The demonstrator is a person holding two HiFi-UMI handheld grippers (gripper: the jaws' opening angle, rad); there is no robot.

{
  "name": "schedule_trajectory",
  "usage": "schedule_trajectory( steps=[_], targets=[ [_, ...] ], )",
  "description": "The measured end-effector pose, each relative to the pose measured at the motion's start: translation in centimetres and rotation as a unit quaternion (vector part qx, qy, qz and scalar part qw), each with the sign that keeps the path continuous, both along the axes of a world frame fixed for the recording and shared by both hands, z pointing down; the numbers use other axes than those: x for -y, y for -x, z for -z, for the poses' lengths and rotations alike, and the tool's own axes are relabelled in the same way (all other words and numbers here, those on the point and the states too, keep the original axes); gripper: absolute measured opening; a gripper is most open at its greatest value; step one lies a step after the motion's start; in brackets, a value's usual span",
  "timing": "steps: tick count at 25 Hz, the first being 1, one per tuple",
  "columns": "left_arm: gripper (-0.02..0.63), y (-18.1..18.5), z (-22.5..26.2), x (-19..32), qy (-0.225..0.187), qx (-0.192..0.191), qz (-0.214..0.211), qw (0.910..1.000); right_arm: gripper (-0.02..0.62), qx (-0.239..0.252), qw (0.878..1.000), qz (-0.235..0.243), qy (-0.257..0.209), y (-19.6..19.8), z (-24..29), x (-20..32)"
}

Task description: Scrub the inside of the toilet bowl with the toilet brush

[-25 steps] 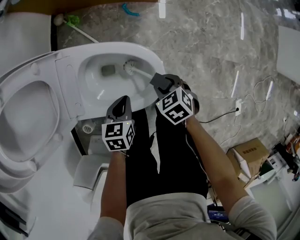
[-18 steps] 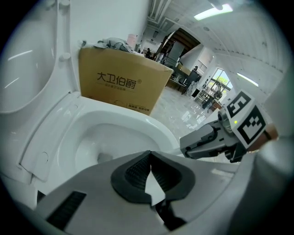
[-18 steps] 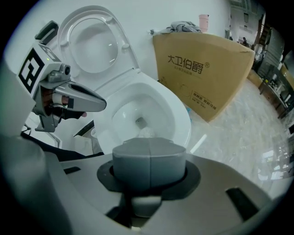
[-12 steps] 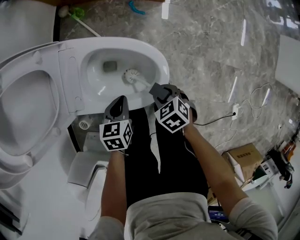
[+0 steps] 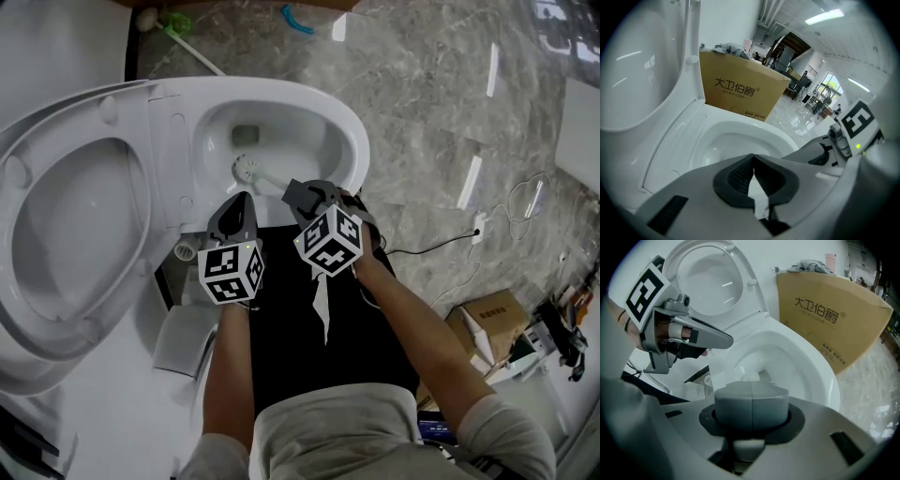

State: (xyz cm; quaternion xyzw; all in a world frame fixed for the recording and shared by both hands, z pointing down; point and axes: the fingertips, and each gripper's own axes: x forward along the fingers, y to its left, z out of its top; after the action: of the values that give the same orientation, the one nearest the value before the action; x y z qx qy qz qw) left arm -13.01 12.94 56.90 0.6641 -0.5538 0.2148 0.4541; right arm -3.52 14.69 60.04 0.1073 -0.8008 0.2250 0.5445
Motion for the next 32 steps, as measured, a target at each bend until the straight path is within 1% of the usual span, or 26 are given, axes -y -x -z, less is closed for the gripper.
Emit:
schedule_trajectory(
  steps=[3, 6, 10, 13, 17, 22, 28, 32],
  targets=[
    [0.011, 2.2, 0.1, 0.7, -0.002, 0.005, -0.002, 1.0000, 0.144, 0.012, 1.000, -0.005, -0.006, 3.1, 0.1, 0.8],
    [0.011, 4.3, 0.0, 1.6, -0.007, 0.011, -0.004, 0.9999, 0.144, 0.007, 1.000, -0.006, -0.024, 5.4, -0.4, 2.4],
    [0.011, 6.3, -0.4, 2.7, -0.009, 0.014, -0.008, 0.9998, 0.144, 0.002, 0.999, -0.023, -0.033, 6.5, -0.6, 4.8],
    [0.011, 6.6, -0.5, 3.5, -0.011, 0.012, -0.013, 0.9998, 0.144, 0.003, 0.998, -0.042, -0.044, 6.4, -0.4, 6.9],
    [0.011, 5.8, -0.6, 3.9, -0.011, 0.007, -0.026, 0.9996, 0.144, -0.001, 0.996, -0.071, -0.049, 4.8, -0.2, 9.0],
    [0.011, 3.8, -0.8, 4.0, -0.005, 0.005, -0.040, 0.9992, 0.147, -0.008, 0.993, -0.100, -0.055, 1.3, -0.1, 10.3],
    [0.011, -0.2, -0.6, 4.1, -0.005, 0.005, -0.060, 0.9982, 0.149, -0.015, 0.990, -0.128, -0.060, -4.0, 0.5, 10.6],
    [0.011, -3.5, -0.3, 3.9, -0.003, 0.004, -0.068, 0.9977, 0.149, -0.016, 0.989, -0.134, -0.061, -7.3, 1.0, 10.4]
  ],
)
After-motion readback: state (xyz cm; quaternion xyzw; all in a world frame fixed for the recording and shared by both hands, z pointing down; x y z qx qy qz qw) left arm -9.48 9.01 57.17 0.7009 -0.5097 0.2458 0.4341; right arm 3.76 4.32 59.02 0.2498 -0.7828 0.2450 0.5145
